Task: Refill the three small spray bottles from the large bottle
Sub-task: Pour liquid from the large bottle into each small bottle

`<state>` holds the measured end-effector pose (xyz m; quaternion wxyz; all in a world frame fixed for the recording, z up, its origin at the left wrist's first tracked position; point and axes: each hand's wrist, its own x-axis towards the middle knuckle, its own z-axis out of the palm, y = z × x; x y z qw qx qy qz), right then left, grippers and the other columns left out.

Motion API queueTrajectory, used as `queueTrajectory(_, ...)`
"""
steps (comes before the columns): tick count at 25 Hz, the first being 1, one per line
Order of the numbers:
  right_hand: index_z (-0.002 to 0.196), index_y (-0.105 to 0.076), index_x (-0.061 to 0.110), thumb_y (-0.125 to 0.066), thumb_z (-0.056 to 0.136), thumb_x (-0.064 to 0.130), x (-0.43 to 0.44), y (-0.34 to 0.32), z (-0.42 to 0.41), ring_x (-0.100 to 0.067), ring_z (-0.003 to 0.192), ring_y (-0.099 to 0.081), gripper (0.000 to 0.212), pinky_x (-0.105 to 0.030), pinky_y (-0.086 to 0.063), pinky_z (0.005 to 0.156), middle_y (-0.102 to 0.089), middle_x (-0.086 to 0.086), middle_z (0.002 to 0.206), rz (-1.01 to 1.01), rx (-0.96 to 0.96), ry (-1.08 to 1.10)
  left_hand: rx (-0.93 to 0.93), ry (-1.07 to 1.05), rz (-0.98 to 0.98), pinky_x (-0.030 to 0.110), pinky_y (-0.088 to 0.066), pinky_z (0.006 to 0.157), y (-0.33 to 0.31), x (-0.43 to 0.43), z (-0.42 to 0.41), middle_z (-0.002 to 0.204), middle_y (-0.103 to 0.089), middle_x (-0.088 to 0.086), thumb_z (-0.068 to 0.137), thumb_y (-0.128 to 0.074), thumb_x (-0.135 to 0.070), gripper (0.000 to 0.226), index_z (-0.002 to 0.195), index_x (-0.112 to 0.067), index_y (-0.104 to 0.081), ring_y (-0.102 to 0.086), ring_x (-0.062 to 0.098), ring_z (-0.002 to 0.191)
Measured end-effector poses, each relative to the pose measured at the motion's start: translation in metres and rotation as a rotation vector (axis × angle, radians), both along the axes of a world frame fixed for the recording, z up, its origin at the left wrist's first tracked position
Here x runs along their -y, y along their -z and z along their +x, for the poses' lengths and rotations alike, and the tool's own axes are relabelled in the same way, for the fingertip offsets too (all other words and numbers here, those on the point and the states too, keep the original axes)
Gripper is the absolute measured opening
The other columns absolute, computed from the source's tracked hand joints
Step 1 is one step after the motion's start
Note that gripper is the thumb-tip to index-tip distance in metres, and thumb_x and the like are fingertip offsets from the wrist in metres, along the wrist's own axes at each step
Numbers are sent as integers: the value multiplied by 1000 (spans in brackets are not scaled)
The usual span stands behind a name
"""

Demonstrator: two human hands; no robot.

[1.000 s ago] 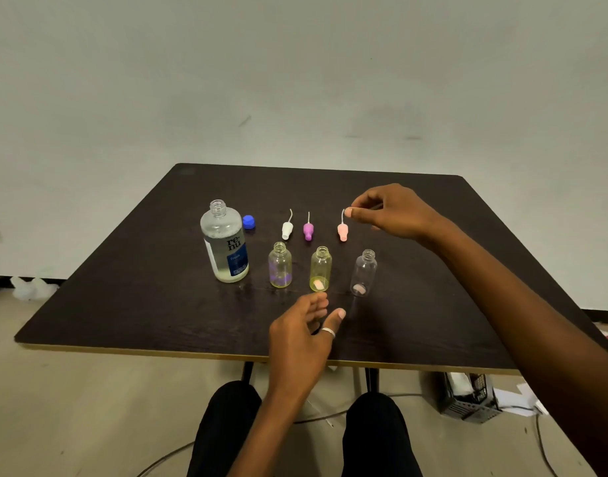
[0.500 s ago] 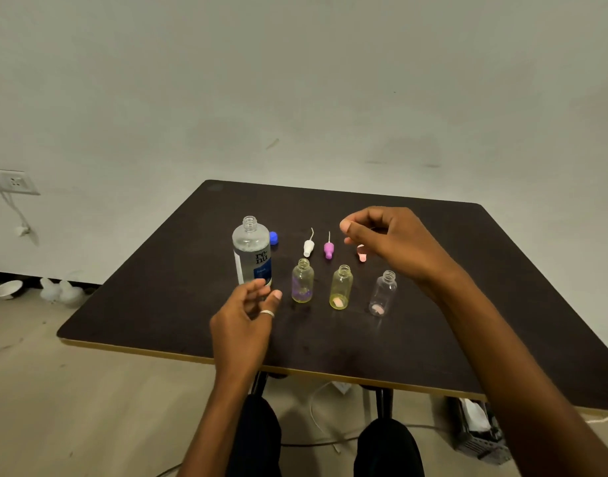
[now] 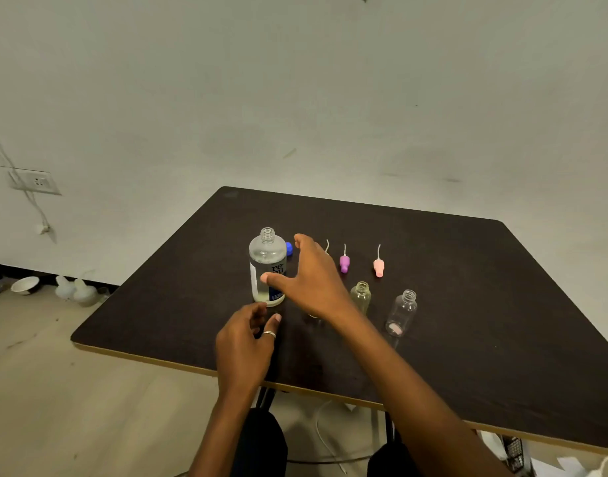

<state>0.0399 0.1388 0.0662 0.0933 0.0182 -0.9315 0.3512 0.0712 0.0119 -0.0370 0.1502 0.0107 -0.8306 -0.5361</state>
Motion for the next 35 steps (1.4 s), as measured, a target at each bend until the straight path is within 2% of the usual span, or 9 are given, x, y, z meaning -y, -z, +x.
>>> queueTrajectory(2,144,-29,8,-81,71,46,10,3,-11,-25,134,-41,97,-36,-41,105,-41,-8,146,4,25,3,-5,5,1,14,-49,75,1,1,0,102,-70,-9,86,-74,-28,28,113,-23,-69,-66,3,90)
queueTrajectory(6,144,-25,5,-86,67,41,23,9,-23,-28,132,-43,105,-36,-40,102,-43,-12,143,-48,58,27,-8,5,5,14,-49,74,4,2,0,101,-70,-11,86,-74,-27,26,112,-24,-69,-66,1,88)
queueTrajectory(10,132,-34,7,-89,64,36,33,16,-28,-28,118,-54,92,-33,-47,88,-52,-9,130,-90,27,78,-25,-10,-40,18,-52,74,7,3,-1,101,-70,-12,86,-74,-30,27,112,-24,-69,-65,1,89)
queueTrajectory(13,126,-36,10,-88,65,33,38,19,-29,-26,112,-56,84,-27,-43,78,-54,-7,126,-110,3,116,-27,-17,-55,17,-50,74,6,2,-1,100,-69,-13,86,-74,-31,27,112,-25,-69,-65,1,89)
queueTrajectory(18,124,-38,11,-84,71,32,41,25,-32,-27,110,-58,73,-33,-46,82,-55,-6,124,-111,-47,160,-26,-23,-72,17,-50,73,8,2,-1,99,-69,-14,86,-74,-32,26,110,-26,-69,-65,3,88)
queueTrajectory(22,124,-38,12,-83,72,34,42,23,-31,-26,109,-59,72,-31,-45,81,-57,-5,122,-95,-63,154,-31,-25,-79,21,-54,75,9,3,-2,100,-70,-12,85,-75,-33,28,111,-24,-69,-65,2,89)
queueTrajectory(30,115,-46,18,-82,63,47,21,-50,-15,-21,94,-63,70,-41,-54,81,-63,2,107,-114,-205,111,25,-15,-32,21,-53,81,7,3,-4,109,-69,-9,85,-75,-31,36,119,-23,-67,-64,2,94)
queueTrajectory(33,115,-47,23,-83,62,48,-1,-84,3,-12,91,-64,69,-38,-56,80,-64,9,103,-167,-270,102,26,37,-48,15,-49,79,0,-2,-11,113,-68,-7,82,-78,-30,45,125,-23,-63,-62,0,95)
queueTrajectory(35,116,-50,26,-85,62,47,-17,-99,18,-6,91,-64,67,-34,-57,81,-65,13,103,-228,-294,107,22,120,-54,17,-49,86,-7,-12,-20,124,-65,-6,79,-81,-31,60,133,-22,-58,-60,1,106)
